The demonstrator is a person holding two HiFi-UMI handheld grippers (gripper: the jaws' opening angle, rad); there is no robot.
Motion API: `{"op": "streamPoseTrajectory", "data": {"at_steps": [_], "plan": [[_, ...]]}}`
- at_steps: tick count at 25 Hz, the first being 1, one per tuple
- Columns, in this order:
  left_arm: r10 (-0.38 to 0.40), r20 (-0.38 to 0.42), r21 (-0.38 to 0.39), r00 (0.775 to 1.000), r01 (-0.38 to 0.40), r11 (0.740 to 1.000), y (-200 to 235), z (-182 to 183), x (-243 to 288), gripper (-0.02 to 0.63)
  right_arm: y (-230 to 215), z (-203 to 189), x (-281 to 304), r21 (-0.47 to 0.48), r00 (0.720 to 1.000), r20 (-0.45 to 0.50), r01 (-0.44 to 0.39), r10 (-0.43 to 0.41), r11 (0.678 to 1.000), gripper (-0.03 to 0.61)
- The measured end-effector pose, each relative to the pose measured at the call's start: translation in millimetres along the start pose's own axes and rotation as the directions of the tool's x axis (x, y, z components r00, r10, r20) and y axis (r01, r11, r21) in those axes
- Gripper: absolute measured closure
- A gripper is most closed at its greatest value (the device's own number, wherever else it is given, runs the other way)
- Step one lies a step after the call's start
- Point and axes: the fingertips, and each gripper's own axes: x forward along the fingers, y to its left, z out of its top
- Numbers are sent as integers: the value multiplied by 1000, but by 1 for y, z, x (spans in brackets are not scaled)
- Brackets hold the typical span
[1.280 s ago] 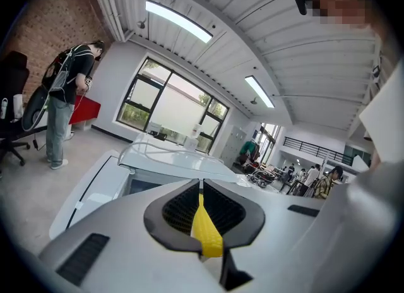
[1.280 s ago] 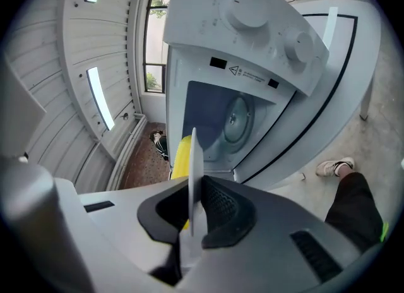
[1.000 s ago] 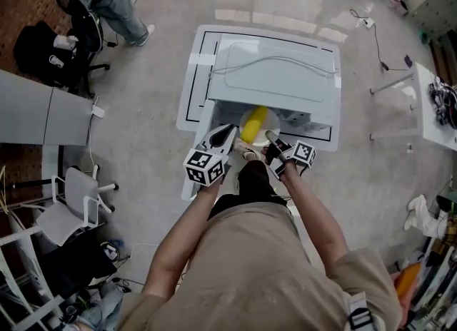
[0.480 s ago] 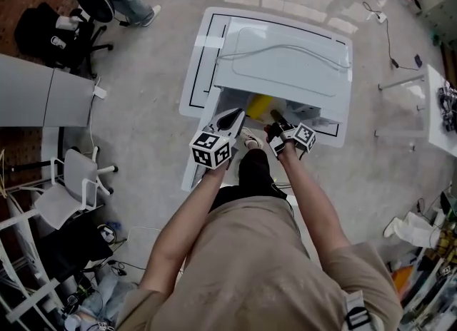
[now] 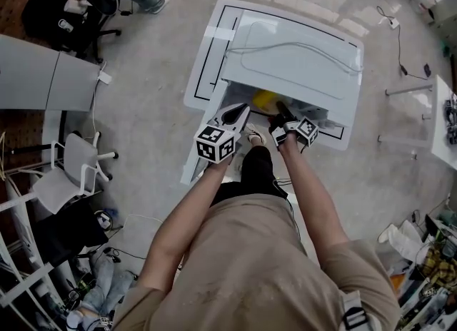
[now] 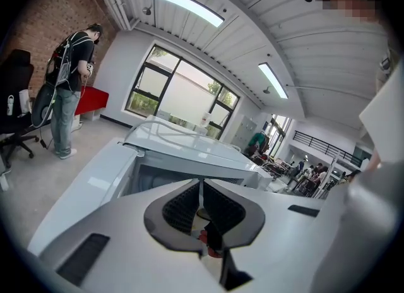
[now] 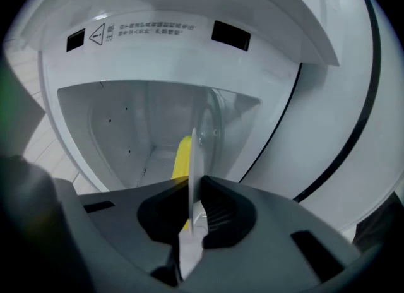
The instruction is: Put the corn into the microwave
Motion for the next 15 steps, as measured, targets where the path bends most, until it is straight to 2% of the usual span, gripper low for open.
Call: {"op": "streamPoseTrajectory", "data": {"at_steps": [9,12,15], "plan": [[1,-31,-11,1000,-2,1000,5,-13,8,604,-5,7,15,25,998,52,30,-31,999,555],[-3,-40,-12,999,2,1000,3,-16,12,604,-6,11,20,37,993,78,81,-83,996,555],[-2,-47,-13,999,1,1000,2,-21,14,605,-4,13,24,34,978,114,173,-176,984,555]]}}
